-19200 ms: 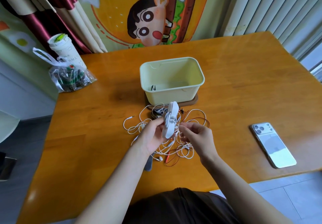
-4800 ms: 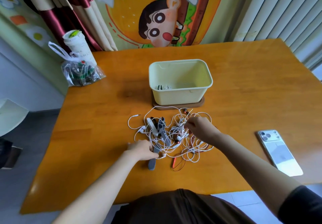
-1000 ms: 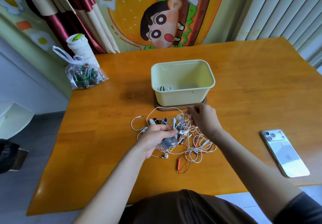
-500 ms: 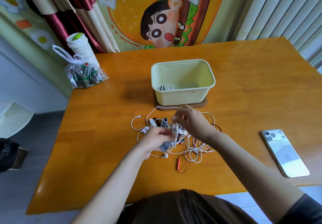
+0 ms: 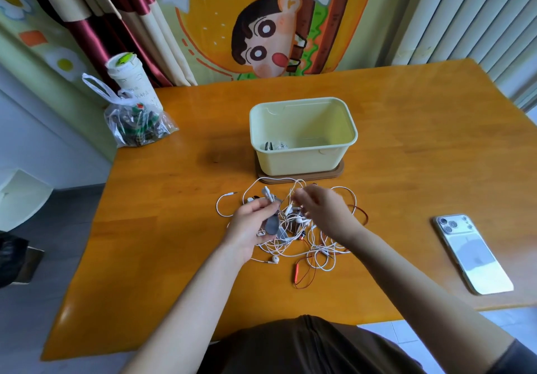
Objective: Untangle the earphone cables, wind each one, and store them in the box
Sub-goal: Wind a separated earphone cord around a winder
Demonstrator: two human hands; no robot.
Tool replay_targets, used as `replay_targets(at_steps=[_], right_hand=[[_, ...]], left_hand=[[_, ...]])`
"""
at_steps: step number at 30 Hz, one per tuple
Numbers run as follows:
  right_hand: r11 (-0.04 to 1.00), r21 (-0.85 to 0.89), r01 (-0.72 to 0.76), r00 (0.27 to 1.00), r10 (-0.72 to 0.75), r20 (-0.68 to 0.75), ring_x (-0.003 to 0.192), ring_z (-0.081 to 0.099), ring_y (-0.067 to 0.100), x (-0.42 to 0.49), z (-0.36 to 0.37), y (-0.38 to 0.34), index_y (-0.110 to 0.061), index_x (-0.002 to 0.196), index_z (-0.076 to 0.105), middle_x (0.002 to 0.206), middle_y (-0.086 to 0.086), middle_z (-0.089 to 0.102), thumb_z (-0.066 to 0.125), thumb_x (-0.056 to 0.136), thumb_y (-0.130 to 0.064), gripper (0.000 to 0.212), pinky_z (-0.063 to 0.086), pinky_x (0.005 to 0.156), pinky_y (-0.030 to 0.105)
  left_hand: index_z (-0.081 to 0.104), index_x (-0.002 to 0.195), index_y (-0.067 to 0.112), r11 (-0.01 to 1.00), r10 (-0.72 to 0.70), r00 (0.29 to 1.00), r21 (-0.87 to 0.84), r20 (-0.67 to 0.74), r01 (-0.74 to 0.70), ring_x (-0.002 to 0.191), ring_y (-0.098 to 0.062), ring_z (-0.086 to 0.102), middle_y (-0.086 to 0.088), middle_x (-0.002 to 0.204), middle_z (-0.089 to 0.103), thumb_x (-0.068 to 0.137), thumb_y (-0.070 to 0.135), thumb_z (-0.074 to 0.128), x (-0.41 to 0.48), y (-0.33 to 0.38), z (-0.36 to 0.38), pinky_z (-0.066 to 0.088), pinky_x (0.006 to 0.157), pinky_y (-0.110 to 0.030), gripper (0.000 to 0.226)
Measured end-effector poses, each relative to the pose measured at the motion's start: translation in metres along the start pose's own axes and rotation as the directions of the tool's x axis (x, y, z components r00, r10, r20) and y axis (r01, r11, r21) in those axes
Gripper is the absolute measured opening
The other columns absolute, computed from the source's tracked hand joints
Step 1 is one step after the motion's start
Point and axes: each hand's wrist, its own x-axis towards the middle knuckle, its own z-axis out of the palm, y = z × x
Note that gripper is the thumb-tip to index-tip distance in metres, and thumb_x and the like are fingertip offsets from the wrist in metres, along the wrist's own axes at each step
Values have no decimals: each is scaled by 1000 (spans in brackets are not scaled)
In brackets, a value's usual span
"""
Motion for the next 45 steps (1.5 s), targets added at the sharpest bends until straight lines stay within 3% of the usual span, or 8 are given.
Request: replay_targets(at_steps=[4,9,13,19,25,29,33,45], right_hand=[[999,31,12,998,-14,63,63,49,4,-2,18,-10,-12,94,63,75,-7,57,52,95,-32,23,36,54,12],[1000,5,5,1000,-5,20,58,38,14,1,22,-8,-3,72,58,64,4,49,61,90,-24,27,27,51,22],[996,83,9,999,-6,-36,48,35,9,0,14,-4,-10,61,58,53,1,47,61,90,-23,32,27,46,18],[967,251,52,986,-9,-169,64,55,18,5,-3,-1,-7,72,66,71,13,67,60,91,-16,22,49,66,41],[980,188,60,995,-43,-93,67,60,13,0,2,-3,-9,85,66,73,0,66,60,91,-17,12,47,64,26],[980,168,102,990,-84,-111,64,60,8,-2,7,-5,-29,71,59,70,-4,65,65,88,-18,21,46,59,19],[980,166,108,990,-90,-112,55,54,0,-2,4,-7,-25,72,60,65,-7,62,68,86,-18,17,39,52,11],[898,435,60,986,16,-168,73,69,25,-3,1,-3,-15,79,67,74,8,71,67,86,-17,8,57,76,47]], left_hand=[[64,98,21,983,104,994,151,23,-106,91,-15,62,-1,96,66,91,21,63,-3,-3,7,50,65,-25,8],[66,88,16,918,163,982,349,99,-188,71,-8,61,-7,86,68,90,9,63,-7,-9,7,48,58,-13,9],[69,89,22,934,200,976,282,91,-217,82,-12,64,-1,89,69,88,15,66,-8,-12,7,50,63,-17,8],[55,103,18,977,197,979,90,-53,-192,102,-28,64,-11,107,64,79,12,75,-1,-12,3,52,91,-44,31],[52,128,11,978,208,978,-4,-19,-208,112,-19,60,-5,121,63,79,16,76,2,-11,6,46,94,-29,55],[63,119,15,962,272,962,16,29,-272,107,-15,64,-3,111,70,85,9,69,0,-9,8,49,87,-22,36],[61,125,13,965,260,966,36,9,-260,108,-22,64,-5,112,70,84,13,70,2,-9,7,51,95,-37,41],[59,123,5,971,184,979,-172,89,-166,101,-25,64,-14,108,68,91,3,55,-3,1,10,55,77,-28,32]])
